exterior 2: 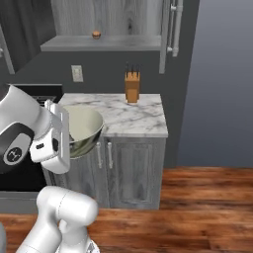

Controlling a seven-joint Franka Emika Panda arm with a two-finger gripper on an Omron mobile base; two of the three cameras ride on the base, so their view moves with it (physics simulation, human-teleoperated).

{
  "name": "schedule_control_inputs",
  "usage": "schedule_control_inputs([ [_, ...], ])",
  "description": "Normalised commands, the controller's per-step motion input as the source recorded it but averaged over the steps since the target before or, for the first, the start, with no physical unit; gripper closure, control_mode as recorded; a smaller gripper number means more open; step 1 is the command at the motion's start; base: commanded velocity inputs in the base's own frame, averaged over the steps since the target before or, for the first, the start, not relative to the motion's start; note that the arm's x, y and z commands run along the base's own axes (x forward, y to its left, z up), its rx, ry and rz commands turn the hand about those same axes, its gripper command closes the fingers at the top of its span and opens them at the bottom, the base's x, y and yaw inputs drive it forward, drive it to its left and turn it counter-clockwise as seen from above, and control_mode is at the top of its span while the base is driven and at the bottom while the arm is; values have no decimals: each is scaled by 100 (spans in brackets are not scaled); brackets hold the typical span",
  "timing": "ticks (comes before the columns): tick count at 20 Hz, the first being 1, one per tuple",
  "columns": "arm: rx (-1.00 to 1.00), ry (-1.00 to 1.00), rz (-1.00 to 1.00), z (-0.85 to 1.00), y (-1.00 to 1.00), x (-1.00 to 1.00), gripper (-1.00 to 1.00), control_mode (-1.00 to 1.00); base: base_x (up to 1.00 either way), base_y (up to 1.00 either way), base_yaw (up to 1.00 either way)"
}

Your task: Pick the mug and place it in the sink. Pick the bowl and place it in the open cabinet and then close the cabinet.

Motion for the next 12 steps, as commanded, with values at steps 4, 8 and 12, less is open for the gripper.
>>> schedule_control_inputs([
  [4, 0, 0, 0, 0, 0, 0, 100, 100, 0, -4, 10],
  [8, 0, 0, 0, 0, 0, 0, 100, 100, 0, -1, 18],
  [12, 0, 0, 0, 0, 0, 0, 100, 100, 0, -9, 22],
])
